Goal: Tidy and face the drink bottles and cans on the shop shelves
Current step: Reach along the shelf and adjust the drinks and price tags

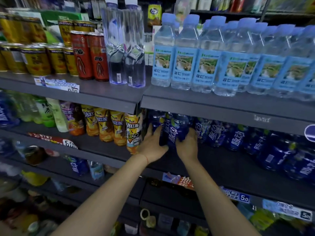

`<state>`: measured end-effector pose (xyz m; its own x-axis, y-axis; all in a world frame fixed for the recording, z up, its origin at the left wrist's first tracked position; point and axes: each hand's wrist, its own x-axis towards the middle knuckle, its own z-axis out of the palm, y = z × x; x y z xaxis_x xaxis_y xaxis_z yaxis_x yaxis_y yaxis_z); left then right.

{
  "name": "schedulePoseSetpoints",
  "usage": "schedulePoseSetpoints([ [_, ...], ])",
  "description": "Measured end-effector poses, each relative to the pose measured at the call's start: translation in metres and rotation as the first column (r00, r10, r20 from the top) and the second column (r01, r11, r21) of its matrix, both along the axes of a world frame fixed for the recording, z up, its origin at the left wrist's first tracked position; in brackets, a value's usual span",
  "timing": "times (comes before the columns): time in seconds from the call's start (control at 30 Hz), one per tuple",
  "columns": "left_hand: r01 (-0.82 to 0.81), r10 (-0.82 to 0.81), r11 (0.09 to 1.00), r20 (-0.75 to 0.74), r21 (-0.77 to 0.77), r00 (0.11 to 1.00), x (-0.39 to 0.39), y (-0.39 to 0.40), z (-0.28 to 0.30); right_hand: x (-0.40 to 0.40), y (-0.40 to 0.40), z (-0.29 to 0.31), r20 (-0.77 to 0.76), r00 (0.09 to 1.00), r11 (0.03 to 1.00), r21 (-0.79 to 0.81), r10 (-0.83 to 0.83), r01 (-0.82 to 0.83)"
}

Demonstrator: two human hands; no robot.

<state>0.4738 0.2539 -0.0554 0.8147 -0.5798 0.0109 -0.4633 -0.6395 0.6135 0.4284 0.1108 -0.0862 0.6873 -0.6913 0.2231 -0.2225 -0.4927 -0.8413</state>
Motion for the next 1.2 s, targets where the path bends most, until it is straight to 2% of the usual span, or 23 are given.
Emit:
schedulePoseSetpoints([
  [0.13,0.01,-0.01,0.987,0.004,-0.162,1.0,-0.006,0.014,-0.004,-0.022,0.023,0.005,0.182,0.982,0.997,0.066,-0.039,0.028],
  [0.2,0.014,-0.022,0.965,-0.03,-0.263,0.999,-0.014,0.039,-0.014,-0.029,0.045,0.01,0.217,0.972,0.989,0.1,0.087,-0.111],
  [0.3,-0.101,0.038,0.949,-0.21,-0.298,0.977,-0.019,0.094,-0.047,-0.029,0.091,0.006,0.147,0.923,0.92,0.116,0.357,-0.374],
  [0.37,-0.232,0.148,0.942,-0.32,-0.243,0.936,-0.012,0.136,-0.074,-0.022,0.125,-0.002,0.1,0.862,0.851,0.138,0.497,-0.506],
  [0.4,-0.286,0.21,0.936,-0.33,-0.204,0.921,-0.006,0.156,-0.085,-0.016,0.142,-0.009,0.07,0.829,0.815,0.156,0.555,-0.558],
  [0.5,-0.425,0.352,0.894,-0.365,-0.14,0.862,0.013,0.211,-0.114,0.007,0.186,-0.04,-0.119,0.714,0.716,0.255,0.69,-0.65],
  [0.57,-0.492,0.409,0.861,-0.398,-0.131,0.821,0.028,0.242,-0.131,0.026,0.21,-0.065,-0.236,0.644,0.684,0.311,0.728,-0.66],
  [0.7,-0.556,0.453,0.819,-0.435,-0.143,0.778,0.066,0.286,-0.155,0.071,0.257,-0.1,-0.37,0.603,0.704,0.297,0.707,-0.645],
  [0.83,-0.559,0.443,0.814,-0.457,-0.155,0.772,0.103,0.322,-0.175,0.12,0.311,-0.111,-0.393,0.614,0.716,0.205,0.684,-0.667],
  [0.9,-0.54,0.41,0.827,-0.49,-0.155,0.769,0.121,0.341,-0.185,0.148,0.335,-0.12,-0.375,0.672,0.758,0.155,0.638,-0.633],
  [1.0,-0.505,0.374,0.853,-0.516,-0.136,0.77,0.147,0.367,-0.194,0.192,0.361,-0.132,-0.424,0.785,0.876,0.043,0.451,-0.48],
  [1.1,-0.455,0.329,0.883,-0.543,-0.112,0.772,0.166,0.392,-0.2,0.221,0.38,-0.137,-0.467,0.833,0.941,-0.008,0.295,-0.338],
  [1.2,-0.389,0.285,0.917,-0.544,-0.085,0.789,0.182,0.41,-0.209,0.238,0.386,-0.14,-0.455,0.868,0.957,-0.099,0.201,-0.273],
])
